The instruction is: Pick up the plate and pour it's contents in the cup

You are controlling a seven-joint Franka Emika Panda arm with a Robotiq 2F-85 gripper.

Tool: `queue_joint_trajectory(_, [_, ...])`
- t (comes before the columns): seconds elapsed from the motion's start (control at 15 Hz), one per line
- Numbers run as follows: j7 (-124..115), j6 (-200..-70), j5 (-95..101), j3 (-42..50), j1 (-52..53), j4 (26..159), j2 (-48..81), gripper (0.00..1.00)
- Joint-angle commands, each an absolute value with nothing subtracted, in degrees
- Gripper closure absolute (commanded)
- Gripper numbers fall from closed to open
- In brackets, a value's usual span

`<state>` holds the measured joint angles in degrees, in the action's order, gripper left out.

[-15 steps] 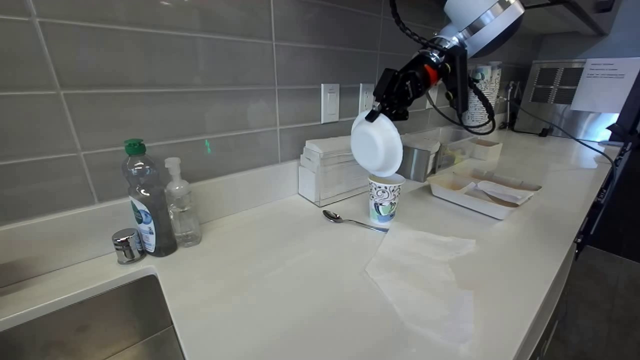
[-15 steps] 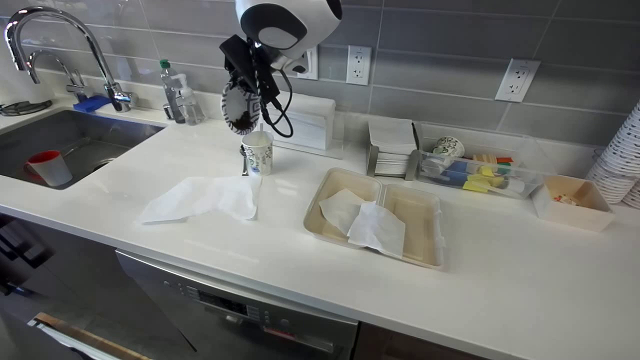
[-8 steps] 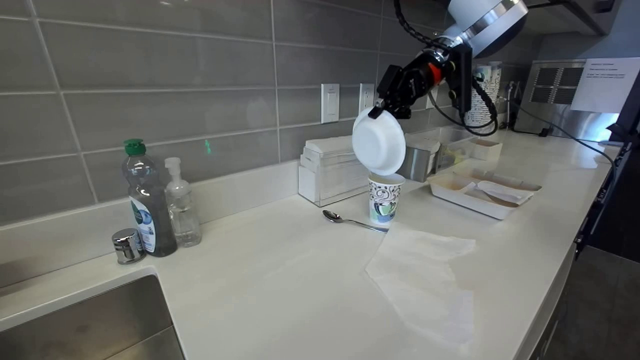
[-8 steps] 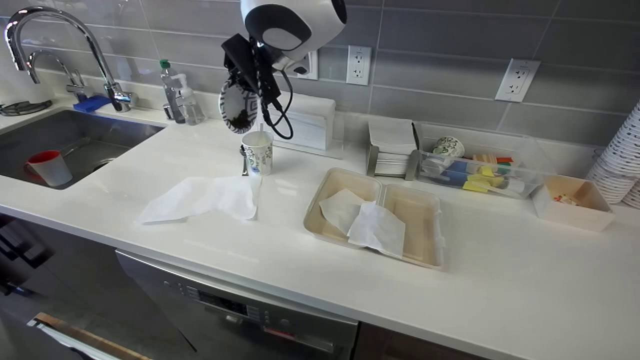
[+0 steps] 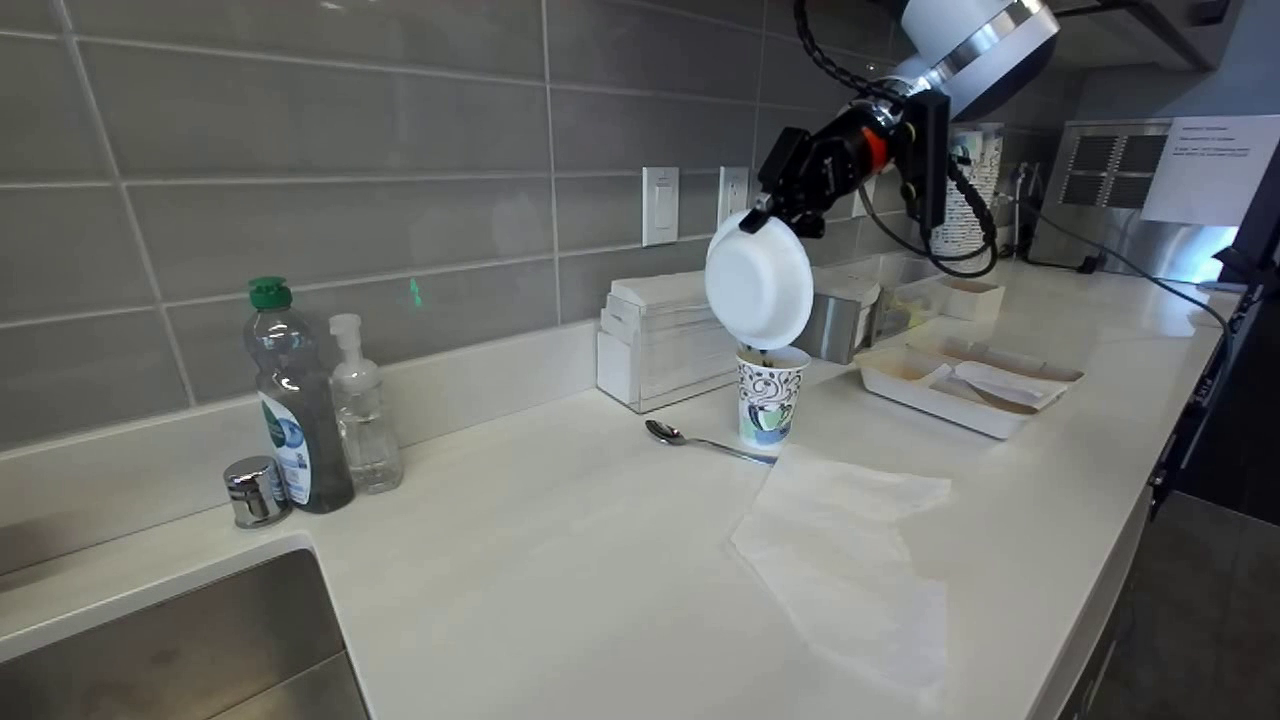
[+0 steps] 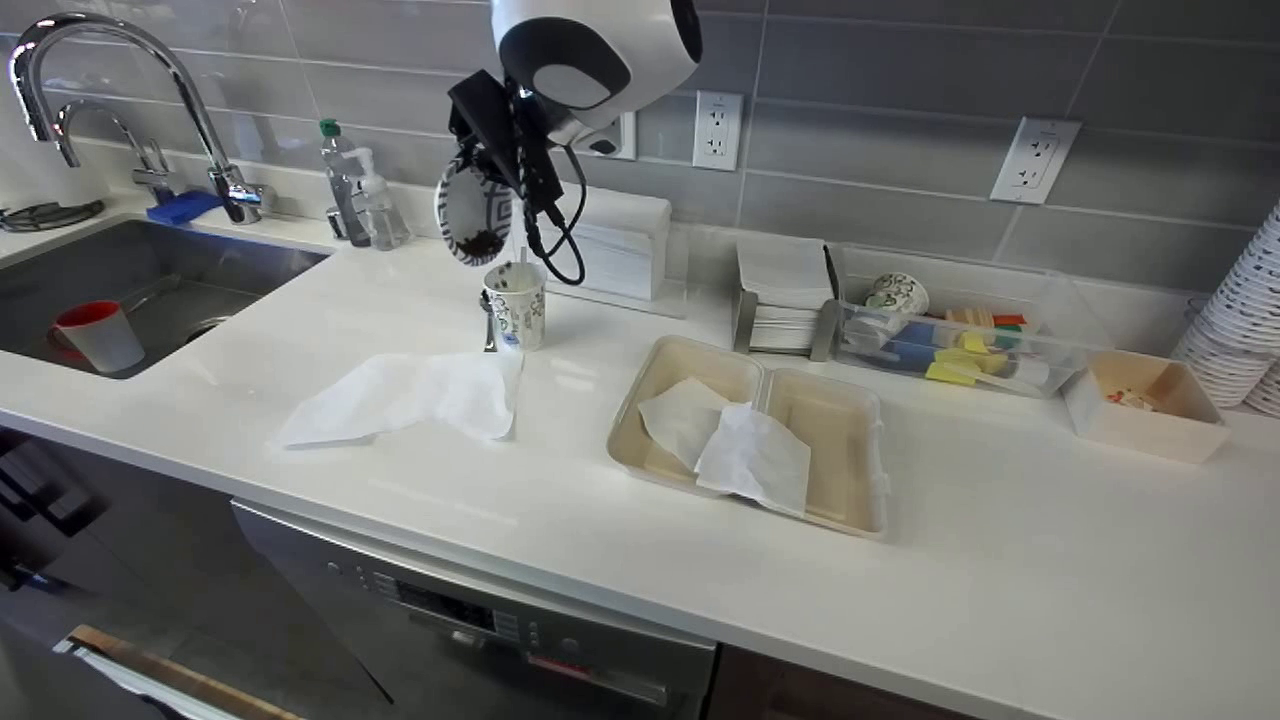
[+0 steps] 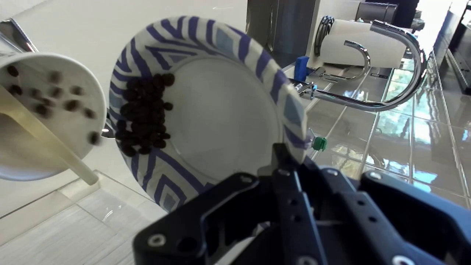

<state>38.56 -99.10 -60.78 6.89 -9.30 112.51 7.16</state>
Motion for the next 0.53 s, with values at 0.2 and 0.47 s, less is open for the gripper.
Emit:
queue_joint_trajectory(0.2, [40.3,-96.36,-63.47,7.54,-10.34,111.93,8.32,0.99])
queue_joint_trajectory(0.47, [40.71,-95.79,-63.88,7.72,-10.62,111.93,8.42,0.99])
